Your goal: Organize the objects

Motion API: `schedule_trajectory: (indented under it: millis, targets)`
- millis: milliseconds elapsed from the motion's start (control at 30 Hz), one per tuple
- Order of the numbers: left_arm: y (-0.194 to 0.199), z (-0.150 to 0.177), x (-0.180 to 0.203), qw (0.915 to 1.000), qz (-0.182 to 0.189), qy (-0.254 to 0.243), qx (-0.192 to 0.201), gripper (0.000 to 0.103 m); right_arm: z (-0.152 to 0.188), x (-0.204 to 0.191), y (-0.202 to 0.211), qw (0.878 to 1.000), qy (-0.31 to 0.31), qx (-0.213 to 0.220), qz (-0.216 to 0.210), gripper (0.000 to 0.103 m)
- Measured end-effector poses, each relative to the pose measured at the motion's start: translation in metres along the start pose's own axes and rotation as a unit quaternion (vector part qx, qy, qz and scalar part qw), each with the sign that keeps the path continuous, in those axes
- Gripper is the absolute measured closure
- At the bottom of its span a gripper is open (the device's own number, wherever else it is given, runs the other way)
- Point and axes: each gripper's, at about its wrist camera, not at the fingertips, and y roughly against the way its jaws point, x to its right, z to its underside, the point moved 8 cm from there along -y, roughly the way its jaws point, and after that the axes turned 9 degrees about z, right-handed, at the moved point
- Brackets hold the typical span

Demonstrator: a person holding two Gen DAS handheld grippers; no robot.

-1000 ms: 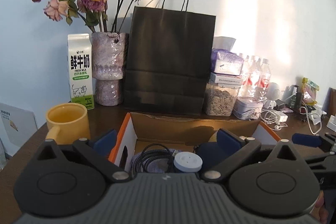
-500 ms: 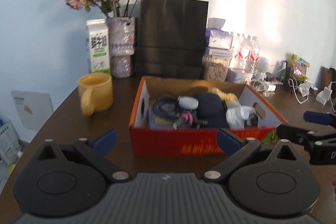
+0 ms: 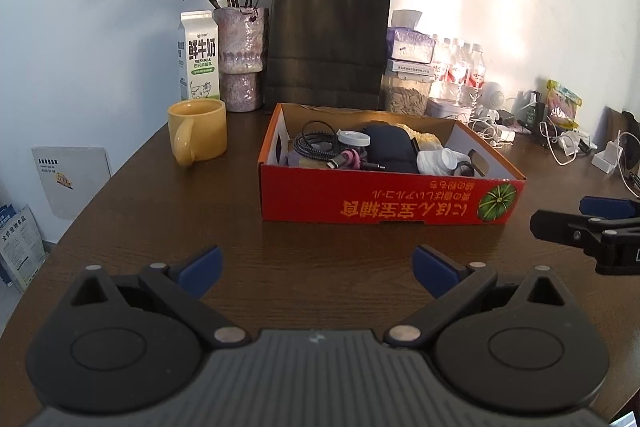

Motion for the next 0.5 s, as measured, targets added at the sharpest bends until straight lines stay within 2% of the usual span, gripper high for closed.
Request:
schedule_trajectory:
  millis: [500]
  targets:
    - [0.0088,-0.0001,0.0050,1.0000,-0.002,-0.004,0.005,0.000,0.0014,-0.0041,0.0089,1.000,0.003,0.003,-0.001,0.000]
